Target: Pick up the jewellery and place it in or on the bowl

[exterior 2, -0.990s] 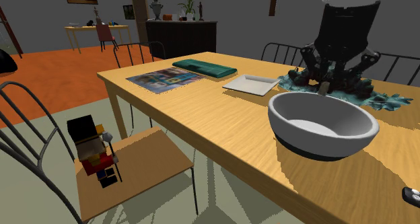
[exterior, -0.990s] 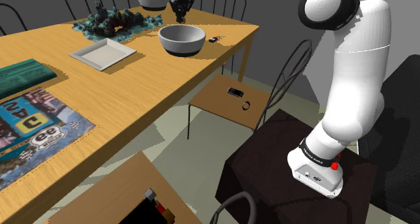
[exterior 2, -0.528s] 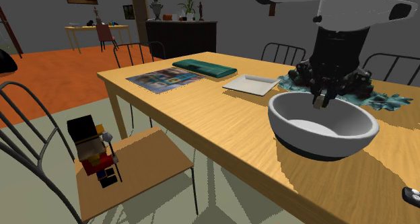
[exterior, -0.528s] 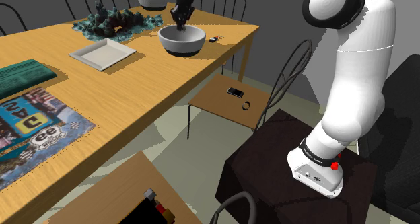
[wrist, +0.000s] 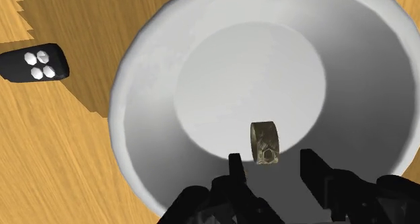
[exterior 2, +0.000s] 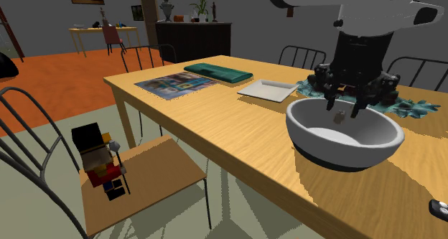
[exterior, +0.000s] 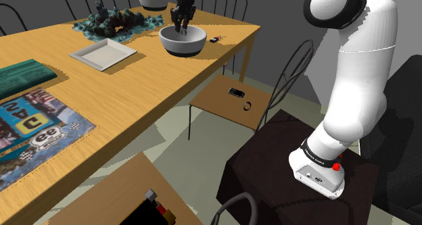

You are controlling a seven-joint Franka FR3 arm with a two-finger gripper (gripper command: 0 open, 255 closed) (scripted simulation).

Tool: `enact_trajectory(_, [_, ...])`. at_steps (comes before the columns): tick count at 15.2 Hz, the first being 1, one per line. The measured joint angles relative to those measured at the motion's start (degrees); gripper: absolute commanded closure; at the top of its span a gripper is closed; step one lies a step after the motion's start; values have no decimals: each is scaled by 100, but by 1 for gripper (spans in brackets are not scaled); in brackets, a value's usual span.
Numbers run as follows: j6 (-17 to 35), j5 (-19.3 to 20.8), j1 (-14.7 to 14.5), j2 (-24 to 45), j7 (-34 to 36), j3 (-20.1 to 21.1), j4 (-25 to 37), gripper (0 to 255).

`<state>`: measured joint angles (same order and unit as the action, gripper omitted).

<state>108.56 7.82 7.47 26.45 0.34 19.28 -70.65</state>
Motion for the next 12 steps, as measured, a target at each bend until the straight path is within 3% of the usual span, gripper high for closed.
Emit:
enact_trajectory(5, [0, 0, 0, 0, 0, 0, 0, 0])
enact_trajectory(12, [-642, -31, -24, -93, -34, 20, 561, 0])
